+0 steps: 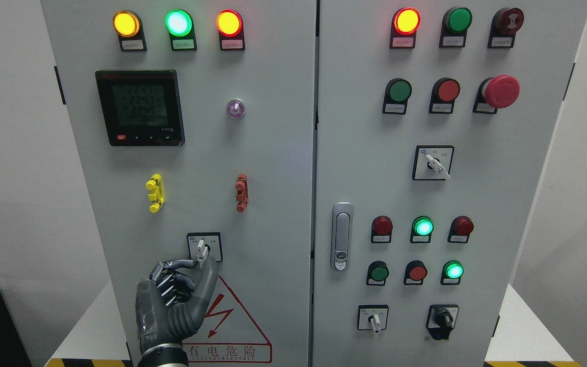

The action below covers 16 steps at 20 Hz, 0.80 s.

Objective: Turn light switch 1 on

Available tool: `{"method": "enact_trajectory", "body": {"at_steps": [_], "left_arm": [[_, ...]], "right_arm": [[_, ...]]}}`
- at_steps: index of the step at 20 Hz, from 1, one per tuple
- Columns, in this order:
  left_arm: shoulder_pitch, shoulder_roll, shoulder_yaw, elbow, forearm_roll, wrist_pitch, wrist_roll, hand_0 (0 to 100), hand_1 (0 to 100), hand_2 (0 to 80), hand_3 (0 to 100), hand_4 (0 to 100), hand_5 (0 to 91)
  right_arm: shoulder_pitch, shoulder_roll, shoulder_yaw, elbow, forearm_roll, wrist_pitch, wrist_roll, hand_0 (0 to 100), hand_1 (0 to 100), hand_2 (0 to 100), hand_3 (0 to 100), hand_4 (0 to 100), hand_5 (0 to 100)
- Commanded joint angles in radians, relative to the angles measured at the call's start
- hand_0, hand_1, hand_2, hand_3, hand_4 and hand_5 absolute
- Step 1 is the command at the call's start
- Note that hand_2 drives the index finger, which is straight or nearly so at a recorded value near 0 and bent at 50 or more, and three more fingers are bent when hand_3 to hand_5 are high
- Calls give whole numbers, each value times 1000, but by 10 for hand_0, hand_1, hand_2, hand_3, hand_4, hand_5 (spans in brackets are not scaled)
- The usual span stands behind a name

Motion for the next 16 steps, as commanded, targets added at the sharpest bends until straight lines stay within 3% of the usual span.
{"method": "enact_trajectory", "body": {"at_steps": [1, 16], "left_arm": [[-11, -4, -1, 15, 1, 5, -2, 124, 658, 537, 894, 921, 809], [-28, -5, 3, 13, -5, 39, 9, 132, 660, 571, 926, 938, 811]], "right_arm": [[0, 0, -1, 0, 0, 0, 1, 0, 0, 0, 0, 0, 0], [0, 0, 1, 0, 0, 0, 1, 0, 0, 0, 0, 0, 0]]}}
